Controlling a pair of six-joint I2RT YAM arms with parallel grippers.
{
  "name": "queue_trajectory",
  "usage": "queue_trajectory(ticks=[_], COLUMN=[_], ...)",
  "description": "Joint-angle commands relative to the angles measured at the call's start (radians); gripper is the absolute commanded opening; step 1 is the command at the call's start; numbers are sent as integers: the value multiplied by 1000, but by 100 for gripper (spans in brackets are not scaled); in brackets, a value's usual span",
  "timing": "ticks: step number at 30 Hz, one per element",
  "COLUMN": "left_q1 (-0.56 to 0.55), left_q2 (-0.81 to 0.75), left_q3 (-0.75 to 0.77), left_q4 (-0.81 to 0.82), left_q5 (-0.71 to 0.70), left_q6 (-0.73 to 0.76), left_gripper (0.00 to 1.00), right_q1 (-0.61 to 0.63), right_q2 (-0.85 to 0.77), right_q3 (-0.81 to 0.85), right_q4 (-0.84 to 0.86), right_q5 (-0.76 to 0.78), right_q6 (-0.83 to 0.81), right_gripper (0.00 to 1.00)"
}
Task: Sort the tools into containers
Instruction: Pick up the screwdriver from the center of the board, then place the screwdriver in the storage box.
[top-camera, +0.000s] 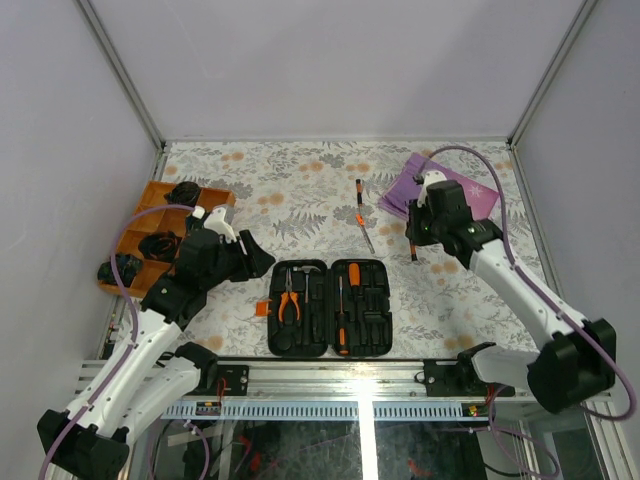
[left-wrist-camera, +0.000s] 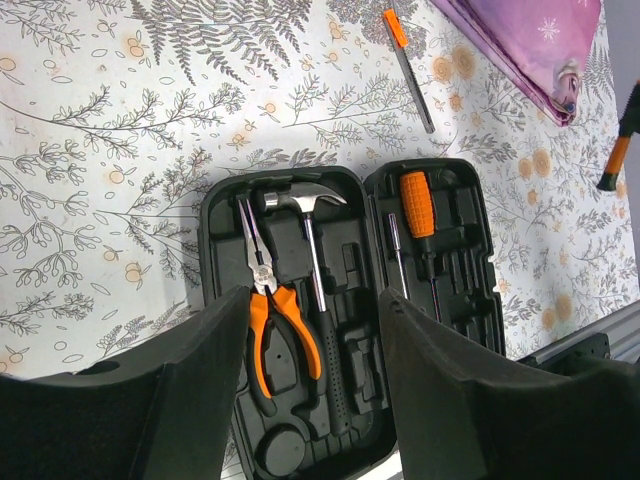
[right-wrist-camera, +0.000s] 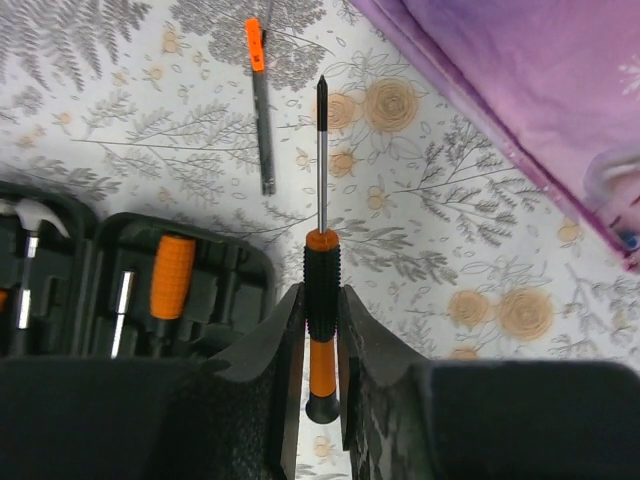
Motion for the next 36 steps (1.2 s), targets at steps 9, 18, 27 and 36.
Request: queue_trajectory(ticks=[9, 18, 27, 36], left_q1=[-5, -5, -8, -9], left_q2=[29, 24, 36, 41], left_q3=[3, 2, 9, 10], left_q4=[36, 31, 20, 18], left_q5=[11, 15, 34, 24], left_q6=[-20, -27, -20, -17], left_gripper=[55, 55, 55, 56], right_q1=[209, 342, 525, 611], right_q2=[-299, -354, -288, -225], right_q3=[-199, -313, -365, -396], right_q4=[109, 91, 90, 93], right_q5=[128, 167, 245, 257], right_q6=[386, 598, 748, 822], right_gripper=[0, 0, 0, 0])
